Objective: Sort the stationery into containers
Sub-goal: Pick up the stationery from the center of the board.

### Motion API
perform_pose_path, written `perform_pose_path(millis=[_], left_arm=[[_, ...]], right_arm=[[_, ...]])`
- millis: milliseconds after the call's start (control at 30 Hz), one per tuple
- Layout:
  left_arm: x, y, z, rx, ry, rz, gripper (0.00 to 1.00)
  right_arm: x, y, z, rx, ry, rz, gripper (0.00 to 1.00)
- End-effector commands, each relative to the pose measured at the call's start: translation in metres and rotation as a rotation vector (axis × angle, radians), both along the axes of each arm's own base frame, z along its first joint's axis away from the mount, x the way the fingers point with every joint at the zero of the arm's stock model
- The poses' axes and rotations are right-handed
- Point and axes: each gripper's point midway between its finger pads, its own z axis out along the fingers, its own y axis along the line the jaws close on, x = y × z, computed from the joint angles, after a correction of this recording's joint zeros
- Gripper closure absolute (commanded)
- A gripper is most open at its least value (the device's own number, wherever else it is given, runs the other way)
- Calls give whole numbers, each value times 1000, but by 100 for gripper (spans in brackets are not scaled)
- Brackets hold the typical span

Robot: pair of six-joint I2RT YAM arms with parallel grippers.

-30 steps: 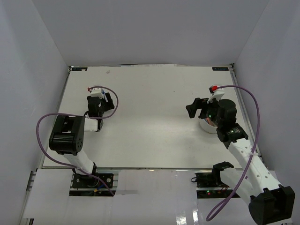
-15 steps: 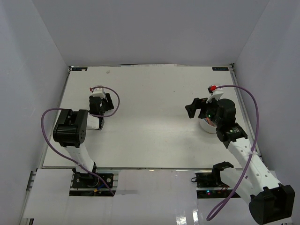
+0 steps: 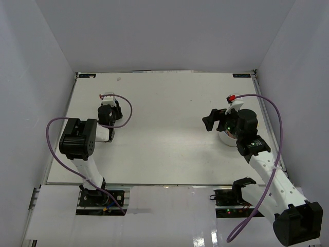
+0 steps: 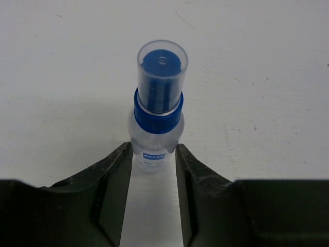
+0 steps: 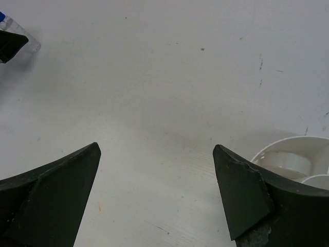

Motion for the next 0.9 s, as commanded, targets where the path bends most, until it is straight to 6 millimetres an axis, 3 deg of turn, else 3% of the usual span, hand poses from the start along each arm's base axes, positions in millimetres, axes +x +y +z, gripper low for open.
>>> perform_pose_path(millis=[0, 267, 400, 433, 667, 700, 733, 767, 867], left_arm=[[8, -2, 15, 7, -54, -30, 52], [-4, -20, 30, 16, -86, -144, 71], [-15, -35, 50, 11, -116, -243, 75], [-17, -40, 66, 10, -147, -270, 75], [-56, -89, 110, -30, -176, -554, 80], [-64, -99, 116, -36, -180, -612, 82], [-73, -110, 115, -38, -153, -659, 82], [-80, -118, 128, -34, -177, -690, 82], [-102, -147, 139, -11, -165, -819, 84]], right_arm=[[3, 5, 10, 3, -50, 27, 4], [1, 2, 13, -14, -68, 24, 3], [-6, 17, 24, -2, -93, 110, 3], [-7, 20, 26, -1, -97, 124, 3], [-20, 54, 48, 9, -134, 295, 1], [-24, 66, 57, 3, -159, 346, 1], [-25, 72, 62, -2, -171, 368, 1], [-26, 77, 56, -20, -143, 385, 0], [-34, 100, 78, -33, -202, 462, 0]])
